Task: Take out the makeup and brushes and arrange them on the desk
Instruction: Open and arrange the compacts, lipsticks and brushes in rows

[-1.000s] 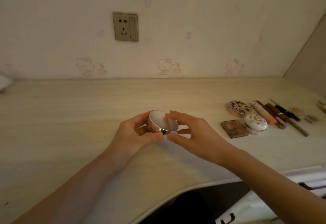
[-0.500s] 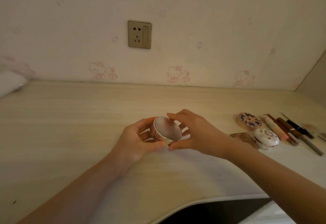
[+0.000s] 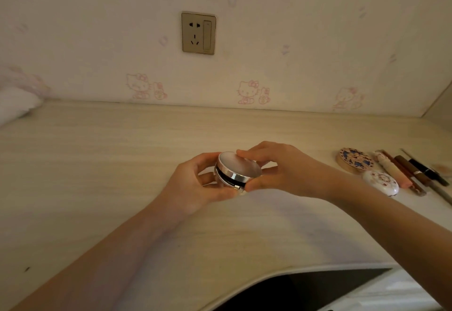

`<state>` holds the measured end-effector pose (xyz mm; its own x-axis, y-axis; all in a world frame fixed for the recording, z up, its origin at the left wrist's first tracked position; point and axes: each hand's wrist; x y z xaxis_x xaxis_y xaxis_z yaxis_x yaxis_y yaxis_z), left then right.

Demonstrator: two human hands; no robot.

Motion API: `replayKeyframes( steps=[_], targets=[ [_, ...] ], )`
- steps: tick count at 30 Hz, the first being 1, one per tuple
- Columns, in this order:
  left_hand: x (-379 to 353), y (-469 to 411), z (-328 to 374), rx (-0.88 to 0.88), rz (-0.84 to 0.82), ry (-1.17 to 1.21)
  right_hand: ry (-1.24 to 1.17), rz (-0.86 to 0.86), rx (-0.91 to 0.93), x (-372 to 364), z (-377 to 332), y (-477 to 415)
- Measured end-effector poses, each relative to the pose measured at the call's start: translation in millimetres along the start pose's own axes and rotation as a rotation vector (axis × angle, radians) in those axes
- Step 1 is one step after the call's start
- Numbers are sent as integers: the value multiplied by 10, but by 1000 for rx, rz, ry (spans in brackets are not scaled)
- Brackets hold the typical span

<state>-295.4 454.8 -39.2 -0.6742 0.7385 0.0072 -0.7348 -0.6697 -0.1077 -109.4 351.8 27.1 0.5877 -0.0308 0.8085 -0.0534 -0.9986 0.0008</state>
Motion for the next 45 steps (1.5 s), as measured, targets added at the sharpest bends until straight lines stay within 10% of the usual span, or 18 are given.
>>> replayKeyframes(
  steps=[45],
  targets=[
    [73,3,-107,25,-198,-1016,-196,52,4,-333,287,139]
  ],
)
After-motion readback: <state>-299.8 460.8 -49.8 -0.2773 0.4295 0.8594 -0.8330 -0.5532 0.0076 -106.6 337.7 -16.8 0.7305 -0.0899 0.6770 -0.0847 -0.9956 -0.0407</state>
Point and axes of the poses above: each hand's wrist, its own y-axis away from the middle knuckle, its own x-axis out of the back of the hand, z = x × y
